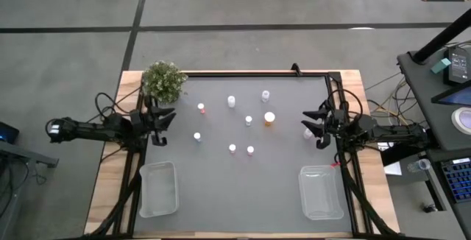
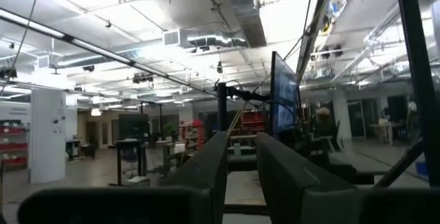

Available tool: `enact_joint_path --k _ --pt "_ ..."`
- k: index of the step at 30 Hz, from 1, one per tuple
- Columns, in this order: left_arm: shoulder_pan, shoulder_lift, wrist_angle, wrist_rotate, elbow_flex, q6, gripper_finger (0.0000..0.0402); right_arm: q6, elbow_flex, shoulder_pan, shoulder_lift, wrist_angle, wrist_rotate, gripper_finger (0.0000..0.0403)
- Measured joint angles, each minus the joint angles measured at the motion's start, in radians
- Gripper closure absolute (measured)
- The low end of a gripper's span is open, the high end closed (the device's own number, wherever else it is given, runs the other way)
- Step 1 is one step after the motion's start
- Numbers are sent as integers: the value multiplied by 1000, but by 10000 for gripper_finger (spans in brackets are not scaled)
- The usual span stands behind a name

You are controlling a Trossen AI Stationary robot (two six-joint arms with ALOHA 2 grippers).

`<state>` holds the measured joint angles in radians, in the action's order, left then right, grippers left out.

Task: Pick and place medicine bottles into bin by pill shape (circle, oval)
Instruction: Put the orange capsule bottle into the transparent bin

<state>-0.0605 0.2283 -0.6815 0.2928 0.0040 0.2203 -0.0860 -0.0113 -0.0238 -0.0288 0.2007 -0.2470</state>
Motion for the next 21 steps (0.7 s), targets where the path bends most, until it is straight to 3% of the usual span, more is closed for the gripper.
enact_joint_path --k 10,15,21 --pt "0 5 -258 0 0 8 341 -21 0 0 0 4 -1 234" --pt "0 19 -326 0 5 102 341 -4 0 1 -3 193 -102 234" --pt "1 119 -327 0 59 135 341 42 0 0 -50 367 -95 234"
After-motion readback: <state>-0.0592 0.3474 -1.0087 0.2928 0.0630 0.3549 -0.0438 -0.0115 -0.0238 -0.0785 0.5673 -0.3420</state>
